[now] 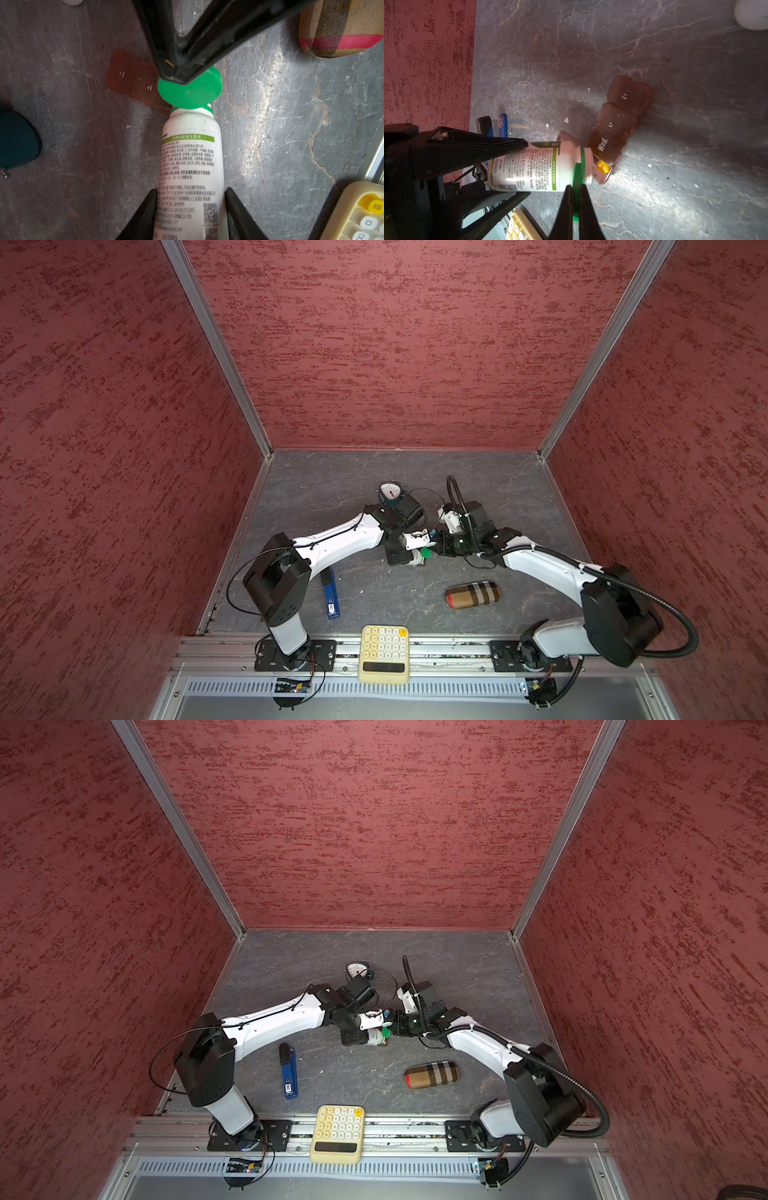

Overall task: Sort the pills into containers
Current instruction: 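Hold the bottle mouth over the organizer compartment to pour pills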

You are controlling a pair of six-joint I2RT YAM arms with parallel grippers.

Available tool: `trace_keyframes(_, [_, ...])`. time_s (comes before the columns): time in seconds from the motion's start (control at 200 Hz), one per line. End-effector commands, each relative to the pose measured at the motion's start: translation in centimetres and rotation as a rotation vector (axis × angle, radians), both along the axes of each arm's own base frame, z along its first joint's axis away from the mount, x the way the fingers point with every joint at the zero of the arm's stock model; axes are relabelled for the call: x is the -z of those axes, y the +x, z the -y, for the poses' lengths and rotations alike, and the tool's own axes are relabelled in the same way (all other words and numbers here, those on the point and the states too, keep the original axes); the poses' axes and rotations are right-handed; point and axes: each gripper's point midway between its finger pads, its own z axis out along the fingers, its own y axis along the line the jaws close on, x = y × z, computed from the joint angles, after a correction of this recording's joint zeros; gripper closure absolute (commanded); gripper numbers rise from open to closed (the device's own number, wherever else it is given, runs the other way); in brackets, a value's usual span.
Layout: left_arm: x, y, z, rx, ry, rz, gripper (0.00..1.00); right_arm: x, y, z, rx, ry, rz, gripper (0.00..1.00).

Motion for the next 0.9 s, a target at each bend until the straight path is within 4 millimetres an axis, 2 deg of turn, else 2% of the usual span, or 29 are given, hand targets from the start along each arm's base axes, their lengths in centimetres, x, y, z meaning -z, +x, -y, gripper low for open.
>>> trace_keyframes(0.0, [-2.1, 0.6, 2.7, 0.024, -0.140, 0.061, 1.00, 0.5, -0.5, 0.1, -0.016, -0.030, -0.009, 0.97])
trace_keyframes(0.892, [-2.1, -0.1, 1.5, 0.008, -0.156, 0.069, 1.00, -0.3, -0.1, 0.4, -0.002, -0.053, -0.003, 0.76])
